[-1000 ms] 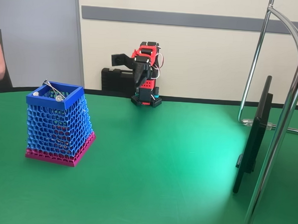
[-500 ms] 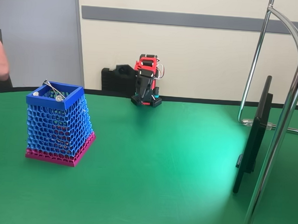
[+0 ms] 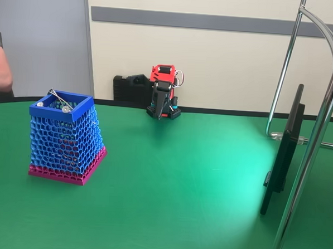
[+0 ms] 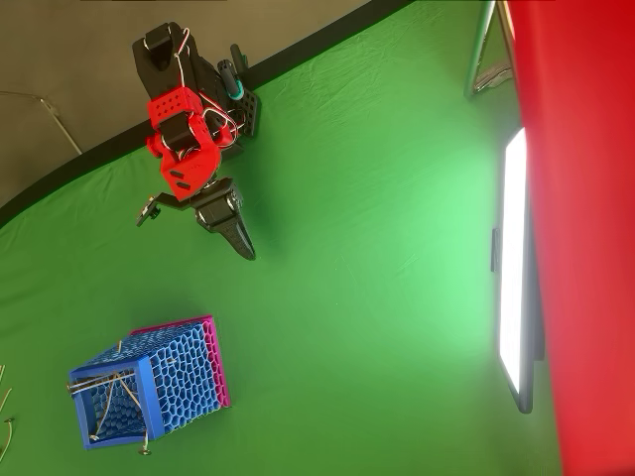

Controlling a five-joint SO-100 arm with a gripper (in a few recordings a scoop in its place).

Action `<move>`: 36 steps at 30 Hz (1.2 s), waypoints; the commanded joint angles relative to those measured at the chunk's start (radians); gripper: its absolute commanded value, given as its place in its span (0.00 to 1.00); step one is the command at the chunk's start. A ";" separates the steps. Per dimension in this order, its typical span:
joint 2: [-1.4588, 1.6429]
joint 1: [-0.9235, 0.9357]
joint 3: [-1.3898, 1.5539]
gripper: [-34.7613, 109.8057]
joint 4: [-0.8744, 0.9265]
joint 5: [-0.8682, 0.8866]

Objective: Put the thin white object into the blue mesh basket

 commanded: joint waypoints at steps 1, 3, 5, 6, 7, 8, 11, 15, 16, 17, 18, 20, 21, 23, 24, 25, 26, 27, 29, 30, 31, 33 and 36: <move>0.008 -0.003 0.008 0.25 0.025 0.020; 0.008 -0.003 0.008 0.25 0.043 0.029; 0.008 -0.003 0.008 0.25 0.060 0.034; 0.008 -0.003 0.008 0.25 0.074 0.034; 0.008 -0.005 0.008 0.25 0.084 0.034; 0.008 -0.005 0.008 0.25 0.087 0.035; 0.008 -0.005 0.008 0.25 0.087 0.032; 0.008 -0.005 0.008 0.25 0.089 0.034; 0.008 -0.005 0.008 0.25 0.091 0.034; 0.008 -0.005 0.008 0.25 0.091 0.034; 0.008 -0.005 0.008 0.25 0.091 0.034; 0.008 -0.005 0.008 0.25 0.091 0.032; 0.008 -0.006 0.008 0.25 0.091 0.031; 0.008 -0.006 0.008 0.25 0.091 0.031; 0.008 -0.006 0.008 0.25 0.091 0.031; 0.008 -0.006 0.008 0.25 0.091 0.029; 0.008 -0.006 0.008 0.25 0.091 0.029; 0.008 -0.006 0.008 0.25 0.091 0.029; 0.008 -0.006 0.008 0.25 0.091 0.029; 0.008 -0.006 0.008 0.25 0.091 0.029; 0.008 -0.006 0.008 0.25 0.091 0.029; 0.008 -0.006 0.008 0.25 0.091 0.029; 0.008 -0.006 0.008 0.25 0.091 0.028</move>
